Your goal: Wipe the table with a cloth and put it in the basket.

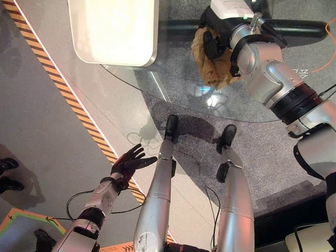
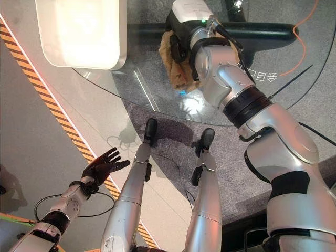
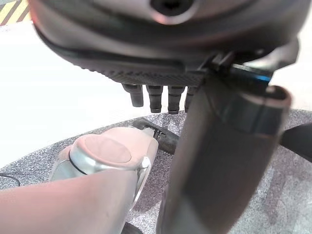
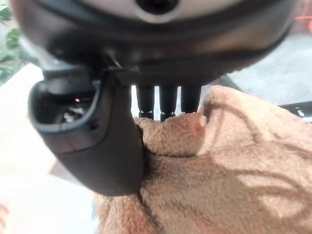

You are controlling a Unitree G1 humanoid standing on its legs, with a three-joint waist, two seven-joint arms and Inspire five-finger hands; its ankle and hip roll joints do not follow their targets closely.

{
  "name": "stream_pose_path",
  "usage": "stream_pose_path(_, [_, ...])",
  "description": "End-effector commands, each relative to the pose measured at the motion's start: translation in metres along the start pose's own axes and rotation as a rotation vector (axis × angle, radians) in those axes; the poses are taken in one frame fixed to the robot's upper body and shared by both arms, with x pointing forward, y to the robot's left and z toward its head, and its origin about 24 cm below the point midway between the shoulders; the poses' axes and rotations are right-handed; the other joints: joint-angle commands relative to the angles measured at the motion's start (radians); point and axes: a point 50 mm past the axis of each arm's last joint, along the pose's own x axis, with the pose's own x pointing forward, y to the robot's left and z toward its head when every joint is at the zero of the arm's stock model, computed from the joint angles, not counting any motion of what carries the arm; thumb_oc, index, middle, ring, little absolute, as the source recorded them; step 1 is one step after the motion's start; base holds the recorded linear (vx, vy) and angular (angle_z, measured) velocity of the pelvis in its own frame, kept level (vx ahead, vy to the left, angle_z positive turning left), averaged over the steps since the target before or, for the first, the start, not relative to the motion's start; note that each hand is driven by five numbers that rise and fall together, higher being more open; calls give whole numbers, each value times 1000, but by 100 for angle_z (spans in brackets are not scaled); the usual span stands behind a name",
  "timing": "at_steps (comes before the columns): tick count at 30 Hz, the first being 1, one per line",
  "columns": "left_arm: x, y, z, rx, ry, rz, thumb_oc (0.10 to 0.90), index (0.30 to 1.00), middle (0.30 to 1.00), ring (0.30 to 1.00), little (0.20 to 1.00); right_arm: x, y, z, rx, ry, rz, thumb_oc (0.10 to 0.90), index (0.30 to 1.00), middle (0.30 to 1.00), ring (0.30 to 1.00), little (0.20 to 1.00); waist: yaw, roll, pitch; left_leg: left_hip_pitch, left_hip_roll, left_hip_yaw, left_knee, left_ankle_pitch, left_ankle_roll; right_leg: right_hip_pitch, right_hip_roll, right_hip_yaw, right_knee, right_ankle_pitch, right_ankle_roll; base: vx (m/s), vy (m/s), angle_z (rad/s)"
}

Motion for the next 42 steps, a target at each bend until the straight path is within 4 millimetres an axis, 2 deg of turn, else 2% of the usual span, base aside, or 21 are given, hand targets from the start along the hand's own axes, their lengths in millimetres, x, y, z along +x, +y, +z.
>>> stream_pose_path(1, [-7, 8, -16, 30, 46, 33, 800, 900, 900, 900, 900, -11, -1, 89, 83, -347, -17, 100, 300, 300, 300, 200, 8, 24, -11, -13, -94, 76, -6, -16, 117, 58, 21, -120, -60, -37, -4, 0, 0, 0])
stream_pose_path(11, [-6, 6, -17, 36, 50, 29, 800, 900, 900, 900, 900, -15, 4, 103, 82, -389, -17, 100, 300, 300, 300, 200, 14, 24, -11, -14, -95, 75, -9, -11, 117, 57, 16, -125, -62, -31, -1, 1, -3, 2])
stream_pose_path(21, [-6, 8, -15, 41, 53, 31, 800, 900, 900, 900, 900, -9, 1, 91, 9, -302, -77, 100, 300, 300, 300, 200, 18, 26, -11, -11, -96, 73, -9, -10, 117, 61, 11, -126, -64, -26, 4, 0, 0, 0])
stream_pose_path(27, [-7, 9, -16, 52, 58, 25, 800, 900, 900, 900, 900, 4, -10, 54, -56, -139, -173, 100, 300, 300, 300, 200, 24, 29, -11, -15, -94, 70, -7, -14, 117, 60, 5, -129, -65, -23, 6, 0, 0, 0])
stream_pose_path(31, [-9, 12, -16, 59, 58, 29, 800, 900, 900, 900, 900, 11, -27, 19, -84, -5, -257, 100, 300, 300, 300, 200, 28, 26, -11, -18, -92, 64, -4, -17, 115, 61, 3, -133, -65, -18, 8, 0, 0, 0])
stream_pose_path(42, [-14, 19, -13, 57, 52, 31, 800, 900, 900, 900, 900, 3, -72, -49, -128, 227, -475, 100, 300, 300, 300, 200, 27, 27, -11, -28, -89, 60, 6, -24, 118, 53, -3, -137, -55, -17, 8, -2, 2, 3])
